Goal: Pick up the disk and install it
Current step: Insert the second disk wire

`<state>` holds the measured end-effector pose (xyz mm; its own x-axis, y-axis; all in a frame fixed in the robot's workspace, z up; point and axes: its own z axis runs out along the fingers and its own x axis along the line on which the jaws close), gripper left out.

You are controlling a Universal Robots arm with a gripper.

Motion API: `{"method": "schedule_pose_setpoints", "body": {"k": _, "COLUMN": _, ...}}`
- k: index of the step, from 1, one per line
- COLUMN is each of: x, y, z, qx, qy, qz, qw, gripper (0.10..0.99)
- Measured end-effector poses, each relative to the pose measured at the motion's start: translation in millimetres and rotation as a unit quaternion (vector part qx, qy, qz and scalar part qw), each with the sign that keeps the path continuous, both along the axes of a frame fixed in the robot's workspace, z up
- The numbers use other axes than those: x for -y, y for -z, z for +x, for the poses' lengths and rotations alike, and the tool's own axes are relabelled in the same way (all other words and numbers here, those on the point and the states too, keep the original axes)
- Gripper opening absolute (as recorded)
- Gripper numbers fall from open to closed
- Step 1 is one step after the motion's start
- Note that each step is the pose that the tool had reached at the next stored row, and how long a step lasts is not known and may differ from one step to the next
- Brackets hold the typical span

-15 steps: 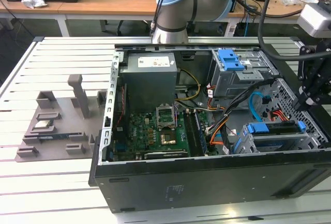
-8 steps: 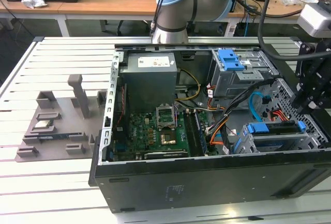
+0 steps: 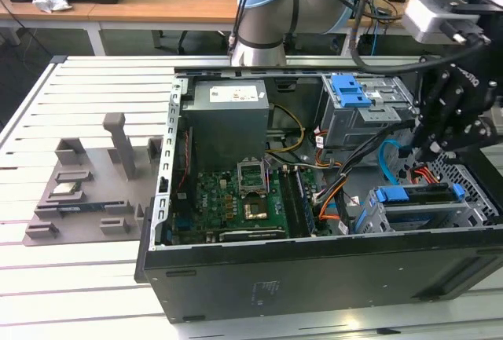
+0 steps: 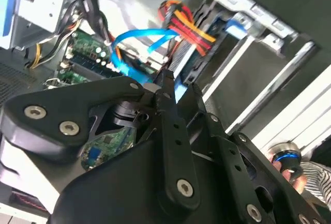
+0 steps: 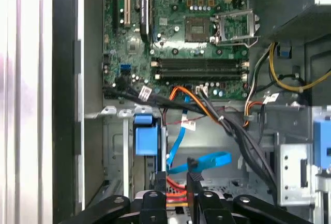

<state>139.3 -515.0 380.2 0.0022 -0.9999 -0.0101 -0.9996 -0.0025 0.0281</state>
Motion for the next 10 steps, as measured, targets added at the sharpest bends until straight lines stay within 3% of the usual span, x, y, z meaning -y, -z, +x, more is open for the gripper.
{"method": "schedule_pose_setpoints", "body": {"k": 4, "x": -0.2, "y": 4.3, "z": -7.3, "qx": 0.0, "qy": -0.008, "qz": -0.0002, "qw": 1.0, "gripper": 0.302}}
{"method": "schedule_pose_setpoints", "body": {"k": 7, "x": -2.5, "y": 10.1, "z": -7.7, "qx": 0.0, "qy": -0.011, "qz": -0.0009, "qw": 0.9999, "gripper": 0.302}}
{"method": "schedule_pose_setpoints", "body": {"k": 10, "x": -2.6, "y": 10.4, "z": -7.8, "qx": 0.0, "qy": -0.011, "qz": -0.0009, "qw": 0.9999, "gripper": 0.302}}
